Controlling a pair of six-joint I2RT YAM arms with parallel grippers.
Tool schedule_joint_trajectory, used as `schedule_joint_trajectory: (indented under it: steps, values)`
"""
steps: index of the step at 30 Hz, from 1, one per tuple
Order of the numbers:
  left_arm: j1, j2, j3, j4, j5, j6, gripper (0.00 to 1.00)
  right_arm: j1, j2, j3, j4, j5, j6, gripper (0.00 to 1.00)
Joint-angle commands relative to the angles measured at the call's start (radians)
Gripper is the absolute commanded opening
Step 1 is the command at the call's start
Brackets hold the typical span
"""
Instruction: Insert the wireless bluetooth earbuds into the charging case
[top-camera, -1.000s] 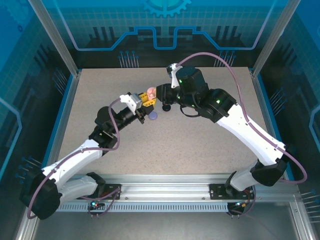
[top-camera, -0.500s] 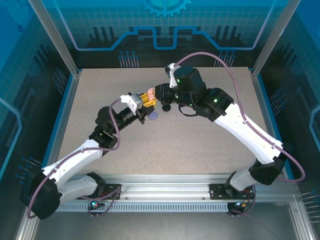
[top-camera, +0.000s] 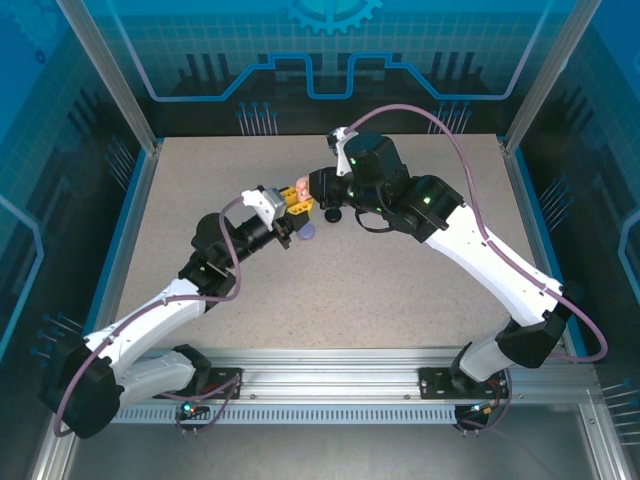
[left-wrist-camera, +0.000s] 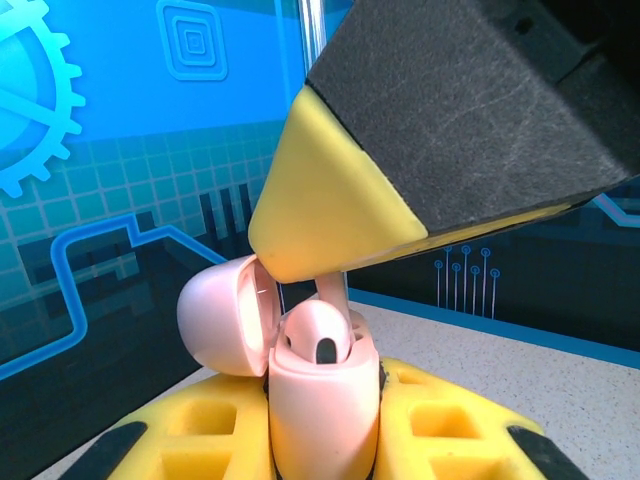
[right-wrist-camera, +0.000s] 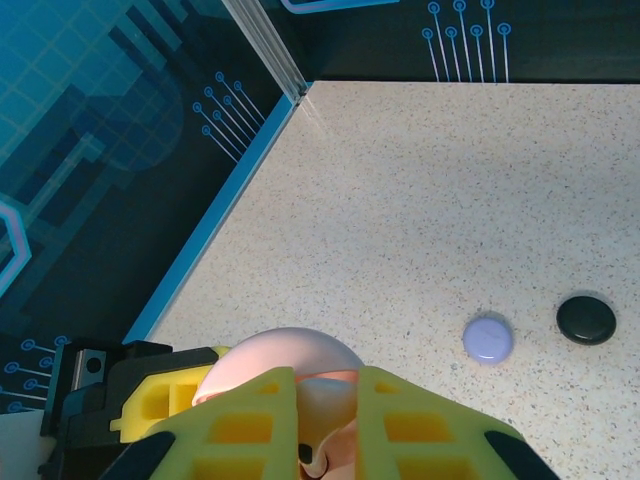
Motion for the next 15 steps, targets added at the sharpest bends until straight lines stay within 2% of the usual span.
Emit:
schedule_joint_trajectory:
  steps: [1,10,15]
  values:
    - [-0.009,-0.004,0.036,0.035,-0.002,0.0,0.0,0.028,-0.009,-0.021,0.008,0.014,-0.044,0.15]
    - [-0.008,0.006,0.043,0.04,-0.004,0.001,0.0,0.055,-0.029,-0.059,0.013,0.026,-0.063,0.19]
    - [-0.009,0.007,0.044,0.039,0.0,-0.001,0.0,0.031,-0.035,-0.034,0.005,0.039,-0.034,0.43]
